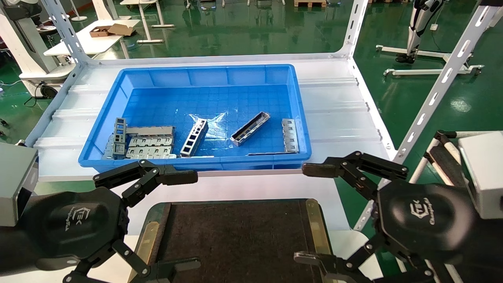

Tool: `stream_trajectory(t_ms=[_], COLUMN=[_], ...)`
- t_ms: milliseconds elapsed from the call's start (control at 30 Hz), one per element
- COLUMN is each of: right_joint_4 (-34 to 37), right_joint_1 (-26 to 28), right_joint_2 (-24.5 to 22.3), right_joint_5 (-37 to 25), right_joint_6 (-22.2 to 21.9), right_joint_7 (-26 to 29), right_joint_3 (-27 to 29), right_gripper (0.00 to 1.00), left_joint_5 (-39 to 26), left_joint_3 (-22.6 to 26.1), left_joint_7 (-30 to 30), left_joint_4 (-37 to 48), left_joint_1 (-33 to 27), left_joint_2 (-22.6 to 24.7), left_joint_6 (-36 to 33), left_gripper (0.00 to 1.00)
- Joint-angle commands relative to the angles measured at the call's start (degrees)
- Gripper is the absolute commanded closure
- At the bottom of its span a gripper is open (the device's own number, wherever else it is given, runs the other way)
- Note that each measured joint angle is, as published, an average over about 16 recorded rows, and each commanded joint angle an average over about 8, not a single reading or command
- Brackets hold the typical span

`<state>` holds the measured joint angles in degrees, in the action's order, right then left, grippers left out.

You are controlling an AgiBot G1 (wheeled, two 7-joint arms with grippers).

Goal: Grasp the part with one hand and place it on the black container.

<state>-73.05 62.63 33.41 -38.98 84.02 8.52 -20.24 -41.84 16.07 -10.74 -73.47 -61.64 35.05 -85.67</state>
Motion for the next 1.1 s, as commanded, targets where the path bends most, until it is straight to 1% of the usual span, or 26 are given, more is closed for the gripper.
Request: stream_trajectory(t_ms=[33, 433, 600, 833, 1100], right_joint_4=[0.0, 0.0, 0.0, 0.0, 0.0], right_joint_1=[0.0, 0.0, 0.0, 0.0, 0.0], right_joint_2=[0.0, 0.0, 0.0, 0.0, 0.0], right_joint_5=[0.0, 0.0, 0.0, 0.0, 0.0], right_joint_6=[0.0, 0.0, 0.0, 0.0, 0.0], right_joint_7=[0.0, 0.0, 0.0, 0.0, 0.0], right_joint_3=[0.0, 0.0, 0.0, 0.0, 0.0], right_gripper=[0.00, 0.00, 0.00, 0.00, 0.00], left_joint_5=[0.0, -0.1, -1.3, -5.8, -13.4], left_joint_3=[0.0, 0.0, 0.2, 1.6, 4.8], left_joint_7=[0.0, 0.1, 0.4, 0.7, -0.3], left_joint_4=[0.0, 0.0, -0.1, -0.5, 0.8], left_joint_1=[0.0, 0.0, -0.1, -1.7, -7.2], left_joint_2=[0.0, 0.0, 0.4, 2.5, 7.3], left_joint_6=[0.0, 0.2, 1.5, 5.3, 10.3], left_gripper=[0.00, 0.00, 0.00, 0.00, 0.00])
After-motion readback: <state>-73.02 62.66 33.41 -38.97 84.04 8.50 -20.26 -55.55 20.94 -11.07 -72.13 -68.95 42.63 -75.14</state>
